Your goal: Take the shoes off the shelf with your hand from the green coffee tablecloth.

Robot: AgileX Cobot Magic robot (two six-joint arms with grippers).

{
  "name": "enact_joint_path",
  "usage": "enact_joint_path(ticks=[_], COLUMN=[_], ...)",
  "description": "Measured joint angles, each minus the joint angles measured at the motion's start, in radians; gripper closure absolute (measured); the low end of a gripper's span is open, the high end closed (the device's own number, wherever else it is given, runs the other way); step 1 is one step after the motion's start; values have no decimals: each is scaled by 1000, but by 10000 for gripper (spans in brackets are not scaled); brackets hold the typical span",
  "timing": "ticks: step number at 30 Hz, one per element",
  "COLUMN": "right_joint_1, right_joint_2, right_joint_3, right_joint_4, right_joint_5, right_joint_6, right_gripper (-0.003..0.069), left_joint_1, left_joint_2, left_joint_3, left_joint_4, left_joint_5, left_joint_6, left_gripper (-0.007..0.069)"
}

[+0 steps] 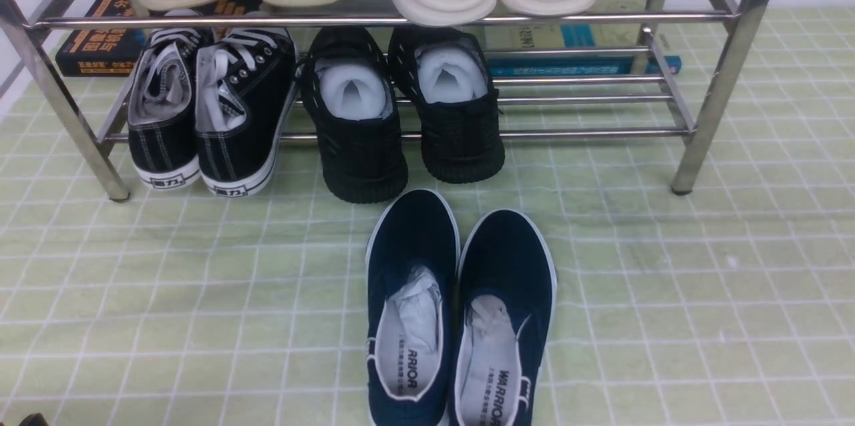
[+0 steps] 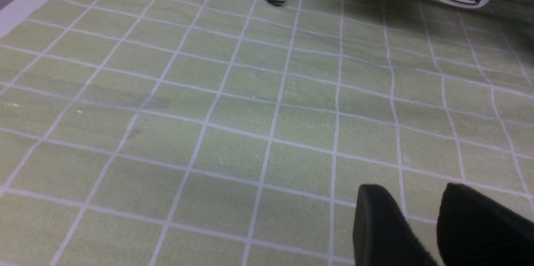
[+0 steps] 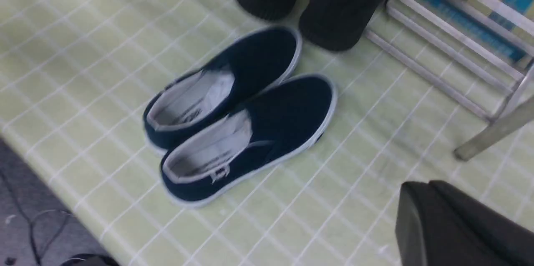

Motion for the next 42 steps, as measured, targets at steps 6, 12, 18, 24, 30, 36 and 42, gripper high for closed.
enact_joint_path(ticks=[6, 12, 18, 24, 30, 36, 42], right_joint_1=[-1, -1, -1, -1, -1, -1, -107], right_joint_2=[-251, -318, -326, -326, -326, -334, -416], right_joint_3=[534, 798, 908, 967, 969, 971, 1038], right_joint_4=[29, 34, 32, 32, 29, 43, 151], right_joint_5=[-580, -947, -1028, -1031, -1030, -1027, -1020], right_joint_6=[114, 130, 130, 132, 137, 136, 18], right_gripper=[673, 671, 666, 662, 659, 655, 649], left_joint_1=[0, 0, 0, 0, 0, 0, 0], left_joint_2=[0, 0, 0, 0, 0, 0, 0], left_joint_3=[0, 0, 0, 0, 0, 0, 0], left_joint_4=[0, 0, 0, 0, 0, 0, 0], left_joint_5=[0, 0, 0, 0, 0, 0, 0], left_joint_6=[0, 0, 0, 0, 0, 0, 0], left_gripper=[382, 382, 382, 382, 382, 382, 382])
